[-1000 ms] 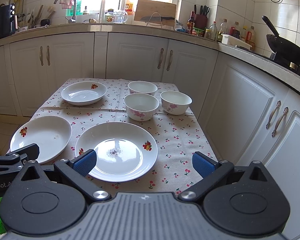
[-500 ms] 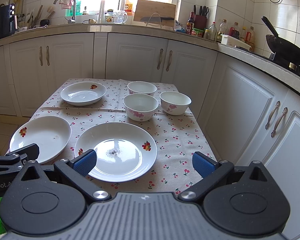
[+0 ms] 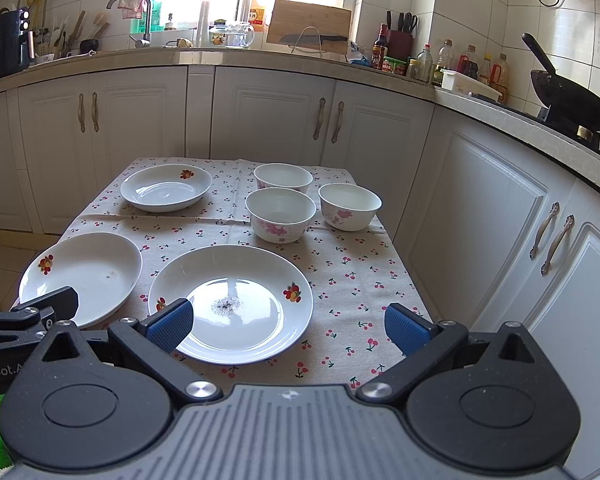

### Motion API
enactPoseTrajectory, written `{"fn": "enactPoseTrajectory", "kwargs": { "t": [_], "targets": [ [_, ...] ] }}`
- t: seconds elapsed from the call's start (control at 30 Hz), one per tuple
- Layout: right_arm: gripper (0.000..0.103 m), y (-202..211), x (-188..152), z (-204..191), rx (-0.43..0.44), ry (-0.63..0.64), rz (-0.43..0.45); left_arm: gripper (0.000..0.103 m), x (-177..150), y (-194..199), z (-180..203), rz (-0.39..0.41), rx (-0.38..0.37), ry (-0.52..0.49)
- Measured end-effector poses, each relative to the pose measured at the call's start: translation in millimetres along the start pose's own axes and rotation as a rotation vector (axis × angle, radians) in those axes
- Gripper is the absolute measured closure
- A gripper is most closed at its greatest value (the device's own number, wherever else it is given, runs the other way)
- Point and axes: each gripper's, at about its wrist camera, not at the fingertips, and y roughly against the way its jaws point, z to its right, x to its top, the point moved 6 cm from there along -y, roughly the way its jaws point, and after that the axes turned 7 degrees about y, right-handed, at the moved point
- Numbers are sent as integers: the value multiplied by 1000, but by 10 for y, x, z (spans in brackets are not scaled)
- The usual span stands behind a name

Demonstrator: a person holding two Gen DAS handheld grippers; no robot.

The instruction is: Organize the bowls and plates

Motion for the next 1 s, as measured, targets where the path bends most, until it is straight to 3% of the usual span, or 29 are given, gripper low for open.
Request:
{"fn": "enactPoseTrajectory", "kwargs": {
  "t": [0.63, 1.0],
  "targets": [
    [0, -47, 31, -9, 12, 7, -2, 1, 33, -43, -19, 12, -9, -22],
    [0, -186, 234, 107, 20, -10, 52, 1, 101, -255, -83, 21, -13, -64]
  ]
}}
